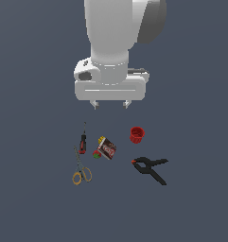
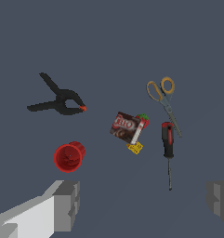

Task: Pick up a designated object from a clutter of objects.

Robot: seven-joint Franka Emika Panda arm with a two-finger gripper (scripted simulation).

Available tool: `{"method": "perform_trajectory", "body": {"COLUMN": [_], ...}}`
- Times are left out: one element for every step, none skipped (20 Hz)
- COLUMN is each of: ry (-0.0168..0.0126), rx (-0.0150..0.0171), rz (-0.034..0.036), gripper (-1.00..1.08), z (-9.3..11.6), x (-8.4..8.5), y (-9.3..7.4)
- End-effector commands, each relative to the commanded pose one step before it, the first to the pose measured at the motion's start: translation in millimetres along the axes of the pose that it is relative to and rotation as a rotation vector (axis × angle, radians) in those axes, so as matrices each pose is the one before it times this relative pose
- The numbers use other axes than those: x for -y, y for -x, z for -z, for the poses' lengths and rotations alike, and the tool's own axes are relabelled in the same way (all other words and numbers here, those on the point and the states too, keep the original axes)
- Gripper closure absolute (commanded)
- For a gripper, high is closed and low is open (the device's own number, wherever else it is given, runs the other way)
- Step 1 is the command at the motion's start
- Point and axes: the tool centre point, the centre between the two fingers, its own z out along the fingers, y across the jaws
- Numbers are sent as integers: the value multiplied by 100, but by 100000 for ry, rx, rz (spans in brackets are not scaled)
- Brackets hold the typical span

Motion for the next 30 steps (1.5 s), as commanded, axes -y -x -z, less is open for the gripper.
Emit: {"method": "perform_trajectory", "body": {"ry": [364, 190, 198, 204, 210, 217, 218, 217, 213, 205, 194, 179, 156, 131, 107, 83, 60, 38, 17, -3, -23, -41, -59, -75, -90, -104, -116, -122, -124, -124], "rx": [137, 20, 31, 43, 46, 48, 52, 56, 59, 60, 61, 59, 54, 46, 38, 28, 17, 5, -8, -22, -37, -53, -70, -87, -105, -124, -143, -155, -164, -170], "rz": [3471, 1800, 1981, 2165, 2349, 2541, 2733, 2924, 3118, 3311, 3504, 3683, 3723, 3723, 3722, 3721, 3719, 3715, 3712, 3708, 3703, 3697, 3691, 3684, 3676, 3667, 3641, 3479, 3282, 3086], "gripper": [-92, -92, -92, -92, -92, -92, -92, -92, -92, -92, -92, -92, -92, -92, -92, -92, -92, -92, -92, -92, -92, -92, -92, -92, -92, -92, -92, -92, -92, -92], "z": [-568, -277, -311, -345, -379, -413, -449, -487, -526, -566, -607, -648, -665, -674, -684, -694, -703, -712, -721, -730, -739, -747, -756, -764, -772, -780, -784, -758, -723, -687], "x": [388, 189, 206, 223, 239, 256, 272, 286, 302, 315, 328, 338, 335, 328, 321, 314, 307, 300, 293, 286, 279, 272, 266, 260, 253, 247, 239, 223, 206, 189], "y": [-502, -272, -299, -327, -356, -386, -417, -448, -479, -510, -542, -572, -581, -583, -585, -587, -589, -590, -591, -592, -593, -593, -593, -593, -592, -592, -588, -563, -531, -500]}}
